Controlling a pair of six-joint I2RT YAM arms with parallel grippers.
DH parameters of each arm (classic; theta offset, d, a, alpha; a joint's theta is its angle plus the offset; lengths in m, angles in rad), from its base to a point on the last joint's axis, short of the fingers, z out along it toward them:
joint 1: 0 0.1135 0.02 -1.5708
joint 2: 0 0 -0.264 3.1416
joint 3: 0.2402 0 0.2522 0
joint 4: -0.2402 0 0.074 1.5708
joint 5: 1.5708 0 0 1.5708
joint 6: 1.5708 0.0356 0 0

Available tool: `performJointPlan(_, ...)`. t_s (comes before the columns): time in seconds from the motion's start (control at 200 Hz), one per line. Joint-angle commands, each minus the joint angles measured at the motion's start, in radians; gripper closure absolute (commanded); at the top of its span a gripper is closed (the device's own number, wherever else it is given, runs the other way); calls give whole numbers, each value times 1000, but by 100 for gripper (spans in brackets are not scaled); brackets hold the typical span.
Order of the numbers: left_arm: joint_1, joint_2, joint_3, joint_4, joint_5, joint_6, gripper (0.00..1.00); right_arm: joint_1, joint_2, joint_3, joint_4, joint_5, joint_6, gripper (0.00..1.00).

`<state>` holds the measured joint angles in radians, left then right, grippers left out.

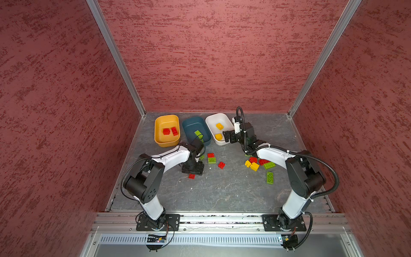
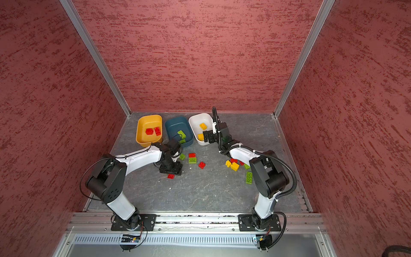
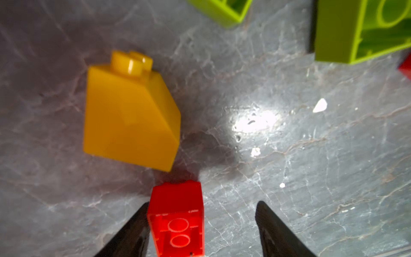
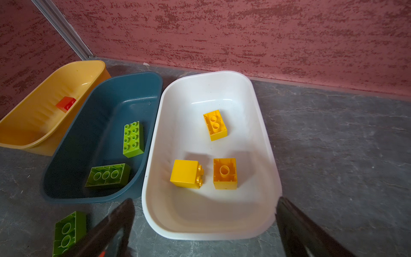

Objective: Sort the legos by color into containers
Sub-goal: 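Lower the left gripper onto a red brick and grasp it while right gripper hovers, then carry red brick into yellow tub with left gripper while right gripper moves to pile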

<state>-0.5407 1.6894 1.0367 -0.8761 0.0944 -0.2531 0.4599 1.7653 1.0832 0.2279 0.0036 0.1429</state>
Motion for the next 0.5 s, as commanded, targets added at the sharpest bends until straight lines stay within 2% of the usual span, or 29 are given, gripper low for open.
performJointPlan(0.0,-12,28,6,-37,-65,-10,40,-2,-1,-16,22,19,10,1)
performJointPlan(0.205,-26,43,16,-9,-96,-47,61,-1,-17,-25,32,0,-12,1)
performJointPlan(0.356,-18,-18,36,6,-53,-23,68,1,-48,-57,78,-57,-32,1)
performJointPlan(0.496,15,-96,73,6,-128,-33,71,12,-63,-68,93,-85,-46,1)
